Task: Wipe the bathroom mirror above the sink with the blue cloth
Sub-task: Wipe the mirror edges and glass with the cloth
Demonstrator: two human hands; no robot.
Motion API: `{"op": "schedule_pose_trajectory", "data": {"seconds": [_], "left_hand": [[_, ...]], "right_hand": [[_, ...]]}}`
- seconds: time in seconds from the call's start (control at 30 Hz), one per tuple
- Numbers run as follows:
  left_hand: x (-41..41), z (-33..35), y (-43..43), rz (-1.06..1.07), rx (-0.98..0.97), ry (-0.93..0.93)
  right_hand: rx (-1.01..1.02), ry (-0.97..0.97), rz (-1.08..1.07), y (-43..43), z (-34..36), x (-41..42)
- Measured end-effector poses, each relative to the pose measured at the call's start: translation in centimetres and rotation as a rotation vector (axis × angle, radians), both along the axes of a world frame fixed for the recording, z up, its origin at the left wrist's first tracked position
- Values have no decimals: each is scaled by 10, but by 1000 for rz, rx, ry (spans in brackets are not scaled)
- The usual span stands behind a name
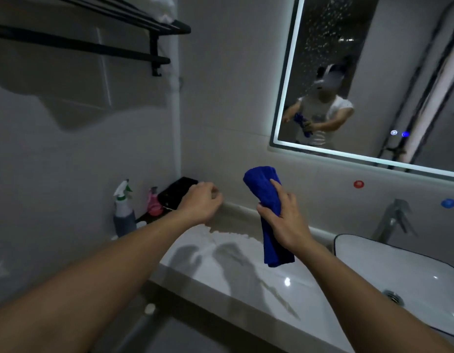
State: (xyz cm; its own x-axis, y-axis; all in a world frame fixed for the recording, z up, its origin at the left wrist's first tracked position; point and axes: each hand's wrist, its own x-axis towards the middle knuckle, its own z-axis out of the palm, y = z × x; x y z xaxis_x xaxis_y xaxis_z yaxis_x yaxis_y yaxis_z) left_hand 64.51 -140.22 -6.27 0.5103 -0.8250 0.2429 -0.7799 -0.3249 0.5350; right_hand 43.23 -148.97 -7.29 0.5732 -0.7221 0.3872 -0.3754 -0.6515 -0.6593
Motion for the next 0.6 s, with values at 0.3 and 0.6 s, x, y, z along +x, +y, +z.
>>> {"op": "schedule_pose_trajectory", "data": {"seconds": [0.3, 0.6], "left_hand": [[92, 16, -101, -89, 38, -65], [135, 32, -266, -163, -51, -158]], "right_hand": [[-42, -4, -79, -102, 8, 88], [-196, -31, -208, -249, 8, 143]]}}
